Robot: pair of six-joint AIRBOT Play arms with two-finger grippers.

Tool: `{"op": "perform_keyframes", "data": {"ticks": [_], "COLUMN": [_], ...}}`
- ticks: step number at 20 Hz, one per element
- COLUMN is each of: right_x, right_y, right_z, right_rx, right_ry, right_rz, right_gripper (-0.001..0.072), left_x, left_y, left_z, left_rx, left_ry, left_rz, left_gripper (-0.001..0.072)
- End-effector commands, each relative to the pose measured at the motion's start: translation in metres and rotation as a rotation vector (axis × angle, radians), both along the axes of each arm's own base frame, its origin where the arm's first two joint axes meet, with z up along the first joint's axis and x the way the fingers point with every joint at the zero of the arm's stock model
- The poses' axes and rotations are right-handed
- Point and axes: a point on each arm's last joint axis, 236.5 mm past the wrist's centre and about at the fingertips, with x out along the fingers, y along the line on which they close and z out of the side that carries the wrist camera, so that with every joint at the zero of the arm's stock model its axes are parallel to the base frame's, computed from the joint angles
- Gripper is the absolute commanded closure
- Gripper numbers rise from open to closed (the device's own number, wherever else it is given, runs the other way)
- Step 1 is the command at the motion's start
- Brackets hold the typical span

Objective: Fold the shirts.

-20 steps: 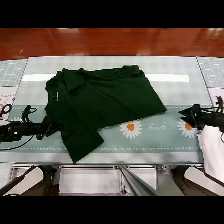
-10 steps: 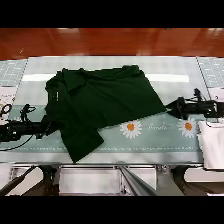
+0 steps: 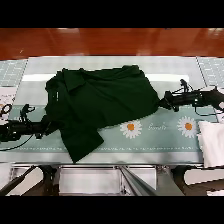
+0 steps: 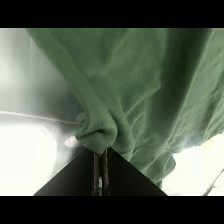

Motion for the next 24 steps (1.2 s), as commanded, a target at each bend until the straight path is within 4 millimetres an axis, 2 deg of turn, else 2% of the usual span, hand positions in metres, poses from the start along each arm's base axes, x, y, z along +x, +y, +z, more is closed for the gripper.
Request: {"op": "perform_keyframes", "data": {"ticks": [1,3,4,5,7,8,9,11,13,14,15,17,18,21,24], "right_x": [0.009,0.029,0.041,0.052,0.077,0.089,0.094,0.077,0.043,0.022,-0.001,-0.05,-0.078,-0.159,-0.227], "right_y": [0.01,0.006,0.002,-0.001,-0.009,-0.017,-0.021,-0.018,-0.014,-0.013,-0.013,-0.02,-0.025,-0.03,-0.028], "right_z": [0.033,0.08,0.114,0.15,0.243,0.3,0.353,0.455,0.52,0.548,0.567,0.59,0.603,0.63,0.633], "right_rx": [0.023,-0.006,-0.032,-0.064,-0.149,-0.195,-0.232,-0.291,-0.368,-0.408,-0.461,-0.603,-0.68,-0.824,-0.901], "right_ry": [-0.059,-0.178,-0.256,-0.348,-0.589,-0.719,-0.83,-1.028,-1.155,-1.223,-1.273,-1.323,-1.346,-1.417,-1.435], "right_rz": [0.067,0.096,0.101,0.106,0.085,0.035,0.0,-0.009,-0.009,-0.025,-0.046,-0.073,-0.104,-0.192,-0.24], "right_gripper": [0.0694,0.0694,0.0694,0.0694,0.0694,0.0694,0.0694,0.0694,0.0694,0.0694,0.0694,0.0694,0.0693,0.0693,0.0693], "left_x": [0.011,0.043,0.063,0.085,0.116,0.126,0.132,0.127,0.105,0.091,0.073,0.033,0.012,-0.046,-0.103], "left_y": [0.002,0.01,0.015,0.021,0.029,0.035,0.041,0.041,0.028,0.022,0.014,-0.006,-0.016,-0.04,-0.039], "left_z": [0.016,0.062,0.095,0.138,0.234,0.282,0.335,0.425,0.503,0.533,0.561,0.595,0.602,0.614,0.613], "left_rx": [-0.001,0.012,0.028,0.052,0.121,0.171,0.218,0.286,0.369,0.396,0.413,0.493,0.54,0.747,0.917], "left_ry": [-0.045,-0.182,-0.28,-0.402,-0.666,-0.79,-0.914,-1.11,-1.282,-1.346,-1.402,-1.491,-1.519,-1.585,-1.575], "left_rz": [-0.012,-0.011,0.0,0.014,0.02,0.044,0.086,0.119,0.084,0.082,0.089,0.058,0.049,0.062,0.159], "left_gripper": [0.0685,0.0685,0.0685,0.0685,0.0685,0.0685,0.0686,0.0686,0.0686,0.0686,0.0686,0.0686,0.0686,0.0685,0.0685]}}
